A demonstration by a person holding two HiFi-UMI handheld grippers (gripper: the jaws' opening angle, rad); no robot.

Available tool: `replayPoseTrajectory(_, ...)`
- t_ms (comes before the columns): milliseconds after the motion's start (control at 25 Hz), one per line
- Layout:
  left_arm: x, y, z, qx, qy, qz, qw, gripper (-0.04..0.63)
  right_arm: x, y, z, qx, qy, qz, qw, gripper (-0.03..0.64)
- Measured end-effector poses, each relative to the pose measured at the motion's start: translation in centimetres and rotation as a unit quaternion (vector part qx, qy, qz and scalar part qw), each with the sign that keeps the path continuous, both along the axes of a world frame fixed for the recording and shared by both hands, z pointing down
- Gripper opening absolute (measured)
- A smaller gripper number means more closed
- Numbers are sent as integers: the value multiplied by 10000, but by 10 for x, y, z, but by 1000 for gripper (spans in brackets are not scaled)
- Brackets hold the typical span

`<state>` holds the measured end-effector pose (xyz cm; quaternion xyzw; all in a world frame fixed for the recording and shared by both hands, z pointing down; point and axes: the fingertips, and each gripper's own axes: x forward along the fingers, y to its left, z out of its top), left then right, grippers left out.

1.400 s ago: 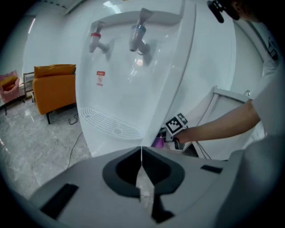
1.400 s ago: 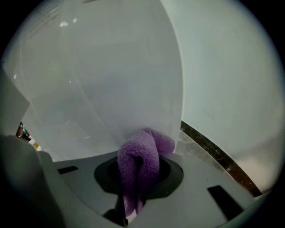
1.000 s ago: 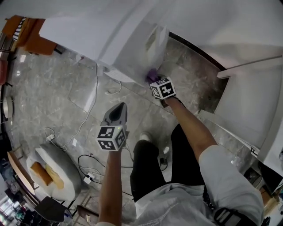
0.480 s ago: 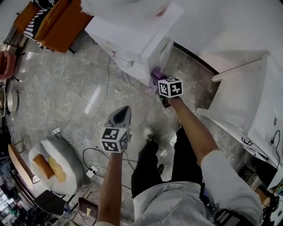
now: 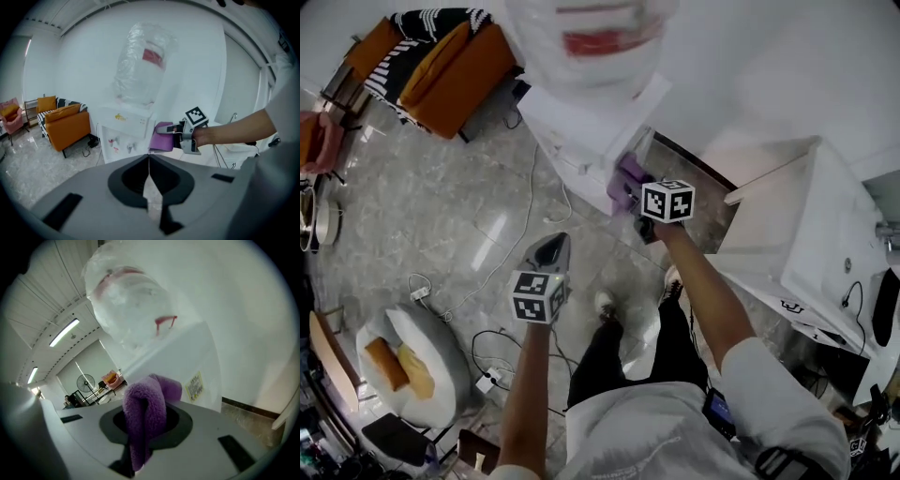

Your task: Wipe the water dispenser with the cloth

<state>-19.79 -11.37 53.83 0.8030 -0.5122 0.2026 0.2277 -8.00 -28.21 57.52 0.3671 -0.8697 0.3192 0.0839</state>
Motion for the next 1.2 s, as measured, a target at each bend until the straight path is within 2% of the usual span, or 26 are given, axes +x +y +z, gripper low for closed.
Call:
replayPoseTrajectory(240,-2,-4,-73,419,9,18,9991,17,20,26,-98,399,193,-100,9990,60)
replayPoseTrajectory(440,-6,-20,-146,1039,-272,279,9938,17,46,39,-192,1280,806,-7,9885,60)
replayPoseTrajectory(600,-9,-28,-210,1650,-443,372,9846,17,59,60,-269,2209,1197,-53,9679,60)
replayPoseTrajectory(720,-9,-27,-250,2058,-618,462,9755,17,64,83,-319,2716,1442,-74,9515,60)
replayPoseTrajectory(840,-8,-23,-283,2380,-735,552,9669,17,68,102,-353,2995,1685,-47,9391,60)
replayPoseTrajectory(960,-3,-16,-310,2632,-843,714,9584,17,70,121,-373,3135,1829,-46,9318,60)
replayPoseTrajectory(1200,-1,3,-354,3066,-935,844,9435,17,64,159,-401,3484,1852,-58,9189,60)
